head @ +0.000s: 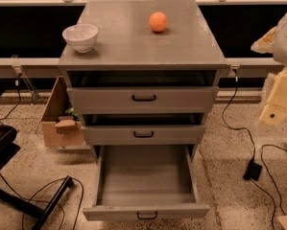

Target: Place orange into bottom drawer

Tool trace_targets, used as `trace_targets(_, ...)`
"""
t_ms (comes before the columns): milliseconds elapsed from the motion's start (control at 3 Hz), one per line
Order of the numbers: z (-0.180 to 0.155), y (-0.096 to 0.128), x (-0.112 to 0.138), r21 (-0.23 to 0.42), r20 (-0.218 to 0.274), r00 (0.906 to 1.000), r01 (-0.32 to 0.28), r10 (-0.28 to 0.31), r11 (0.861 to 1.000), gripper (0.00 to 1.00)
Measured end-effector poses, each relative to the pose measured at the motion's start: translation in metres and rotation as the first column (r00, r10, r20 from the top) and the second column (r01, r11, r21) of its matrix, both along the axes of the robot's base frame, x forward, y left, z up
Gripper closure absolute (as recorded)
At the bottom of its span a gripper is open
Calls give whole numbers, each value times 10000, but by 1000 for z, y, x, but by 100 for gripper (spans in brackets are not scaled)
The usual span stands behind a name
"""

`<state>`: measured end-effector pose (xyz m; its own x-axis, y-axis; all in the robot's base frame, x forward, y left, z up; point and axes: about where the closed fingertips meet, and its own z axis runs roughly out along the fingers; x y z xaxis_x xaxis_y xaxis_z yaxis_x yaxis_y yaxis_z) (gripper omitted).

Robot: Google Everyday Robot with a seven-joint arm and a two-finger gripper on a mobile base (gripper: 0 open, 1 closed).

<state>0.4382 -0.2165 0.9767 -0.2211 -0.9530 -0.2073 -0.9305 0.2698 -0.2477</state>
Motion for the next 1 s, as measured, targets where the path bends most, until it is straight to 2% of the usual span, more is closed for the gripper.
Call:
trace_targets(667, 1, 0, 4, 134, 158, 9998, -90, 88, 9999, 0)
trace_targets(1000, 1, -8, 74, 1609, 1613, 9856, -759, 497, 9840, 0)
